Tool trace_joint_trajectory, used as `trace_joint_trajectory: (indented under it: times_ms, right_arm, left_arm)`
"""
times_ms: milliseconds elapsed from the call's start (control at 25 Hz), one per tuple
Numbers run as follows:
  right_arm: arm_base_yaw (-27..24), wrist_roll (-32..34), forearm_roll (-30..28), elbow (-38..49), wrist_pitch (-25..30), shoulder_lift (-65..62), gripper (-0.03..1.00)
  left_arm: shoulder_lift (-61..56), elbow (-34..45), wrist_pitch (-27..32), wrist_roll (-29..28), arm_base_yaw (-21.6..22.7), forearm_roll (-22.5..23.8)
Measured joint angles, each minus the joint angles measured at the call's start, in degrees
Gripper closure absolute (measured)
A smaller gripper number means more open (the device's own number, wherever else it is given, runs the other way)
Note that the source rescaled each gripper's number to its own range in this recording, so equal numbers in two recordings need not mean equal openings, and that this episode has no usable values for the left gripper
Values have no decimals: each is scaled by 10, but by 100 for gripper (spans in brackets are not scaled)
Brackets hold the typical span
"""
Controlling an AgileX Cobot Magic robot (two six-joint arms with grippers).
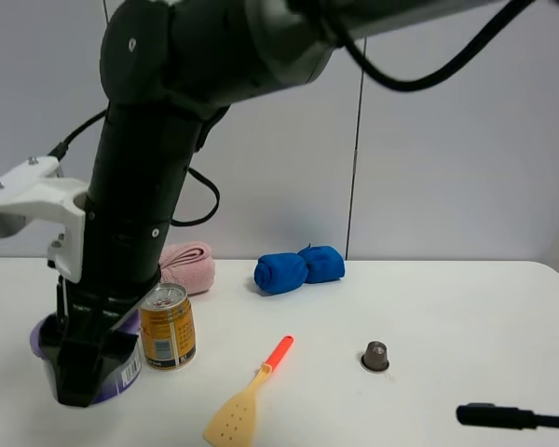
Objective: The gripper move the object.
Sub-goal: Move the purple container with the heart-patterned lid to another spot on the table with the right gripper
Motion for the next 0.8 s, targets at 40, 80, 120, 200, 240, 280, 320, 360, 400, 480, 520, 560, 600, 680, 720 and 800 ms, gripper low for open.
trace_joint_trajectory:
  times_ms: [40,80,120,200,240,280,320,360,400,480,520,560,600,680,720,800]
  right_arm:
    - [0,0,-2,0,-8,10,96]
    - [0,0,-4,0,-15,20,96]
    - [0,0,-4,0,-26,28,96]
    - [0,0,-5,0,-49,47,96]
    - [0,0,-6,0,-59,55,96]
    - [0,0,-6,0,-72,60,96]
    - [0,0,-7,0,-85,66,96]
    - [0,1,-10,0,-95,71,96]
    - [0,3,-12,0,-107,75,96]
    - [0,14,-19,0,-128,81,96]
    - [0,20,-26,0,-135,83,96]
    - [0,26,-32,0,-142,85,96]
    - [0,34,-43,0,-150,86,96]
    - [-1,50,-59,0,-157,87,96]
    - [-2,59,-63,0,-158,87,96]
    - [-4,70,-65,0,-162,87,96]
  left_arm:
    - [0,0,0,0,0,0]
    - [0,0,0,0,0,0]
    - [0,0,0,0,0,0]
    - [0,0,0,0,0,0]
    - [0,0,0,0,0,0]
    - [0,0,0,0,0,0]
    - [0,0,0,0,0,0]
    - [0,0,0,0,0,0]
    - [0,0,0,0,0,0]
    - [0,0,0,0,0,0]
    - [0,0,0,0,0,0]
    - [0,0,0,0,0,0]
    - [0,0,0,0,0,0]
    - [0,0,0,0,0,0]
    - [0,0,0,0,0,0]
    - [0,0,0,0,0,0]
